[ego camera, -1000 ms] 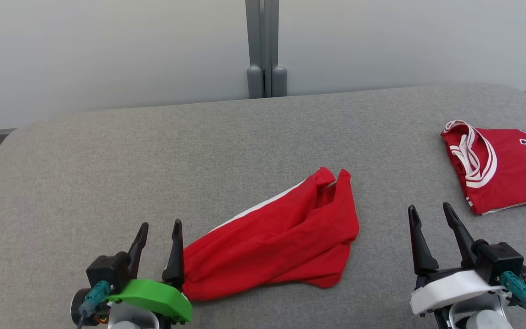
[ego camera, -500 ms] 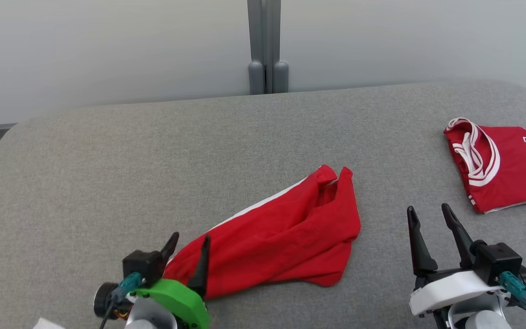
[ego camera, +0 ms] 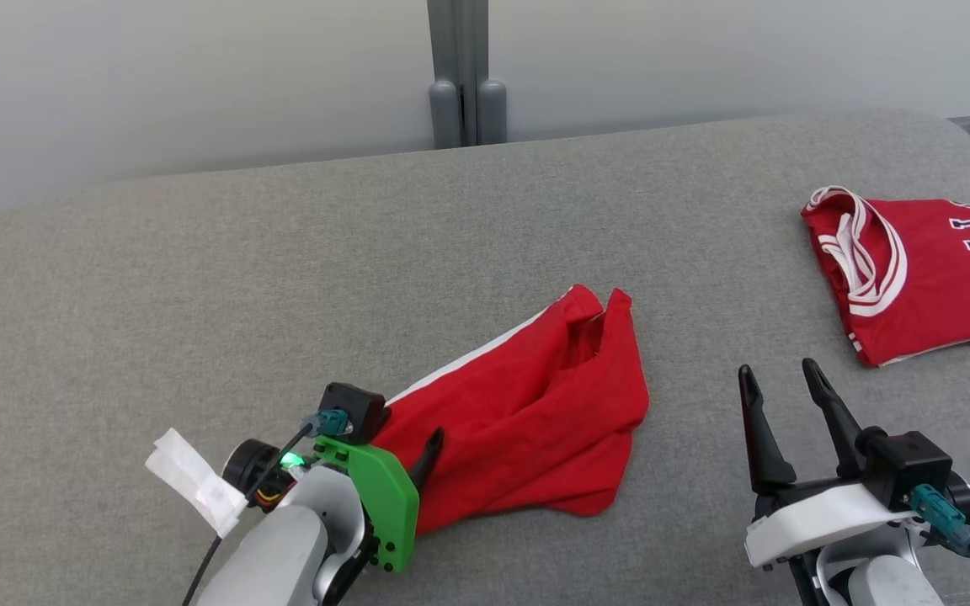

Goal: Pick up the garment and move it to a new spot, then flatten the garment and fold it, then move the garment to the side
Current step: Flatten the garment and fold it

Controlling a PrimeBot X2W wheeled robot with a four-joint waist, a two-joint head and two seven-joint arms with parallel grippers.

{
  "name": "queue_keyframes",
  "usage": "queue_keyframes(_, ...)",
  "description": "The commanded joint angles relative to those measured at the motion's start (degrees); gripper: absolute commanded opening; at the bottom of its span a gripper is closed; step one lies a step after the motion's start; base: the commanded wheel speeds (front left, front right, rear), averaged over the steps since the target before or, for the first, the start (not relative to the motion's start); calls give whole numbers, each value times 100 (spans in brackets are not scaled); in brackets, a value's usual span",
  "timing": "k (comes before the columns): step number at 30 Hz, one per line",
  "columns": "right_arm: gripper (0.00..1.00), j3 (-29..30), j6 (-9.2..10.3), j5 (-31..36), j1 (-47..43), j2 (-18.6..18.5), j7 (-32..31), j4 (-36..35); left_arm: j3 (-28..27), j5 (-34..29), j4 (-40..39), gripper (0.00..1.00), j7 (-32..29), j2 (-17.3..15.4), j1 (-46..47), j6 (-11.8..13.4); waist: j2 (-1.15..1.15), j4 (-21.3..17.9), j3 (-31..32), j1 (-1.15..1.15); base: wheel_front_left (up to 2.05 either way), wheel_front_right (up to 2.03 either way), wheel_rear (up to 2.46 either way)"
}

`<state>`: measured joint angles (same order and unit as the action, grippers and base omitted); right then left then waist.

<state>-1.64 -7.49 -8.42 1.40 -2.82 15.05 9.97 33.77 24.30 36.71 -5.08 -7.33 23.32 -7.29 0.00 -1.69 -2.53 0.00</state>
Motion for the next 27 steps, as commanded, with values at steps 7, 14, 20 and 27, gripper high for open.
queue_keyframes(7, 100, -36, 0, -16, 73, -15, 16, 13, 355, 291, 496, 0, 62, -111, 394, -25, 0, -241, -120, 0, 0, 0, 0)
queue_keyframes(14, 100, -43, 1, -52, 54, -15, 16, 28, 444, 167, 769, 0, 787, -172, 813, -11, 0, -329, -105, 0, 0, 0, 0)
queue_keyframes(20, 100, 5, 0, -3, 8, -15, 16, 53, 571, -263, 767, 0, 1607, -72, 1595, 154, 0, -326, -36, 0, 0, 0, 0)
queue_keyframes(27, 100, 25, 0, -7, -78, -15, 16, 26, 1091, -548, 623, 0, 1779, 104, 1333, 90, 0, -326, -38, 0, 0, 0, 0)
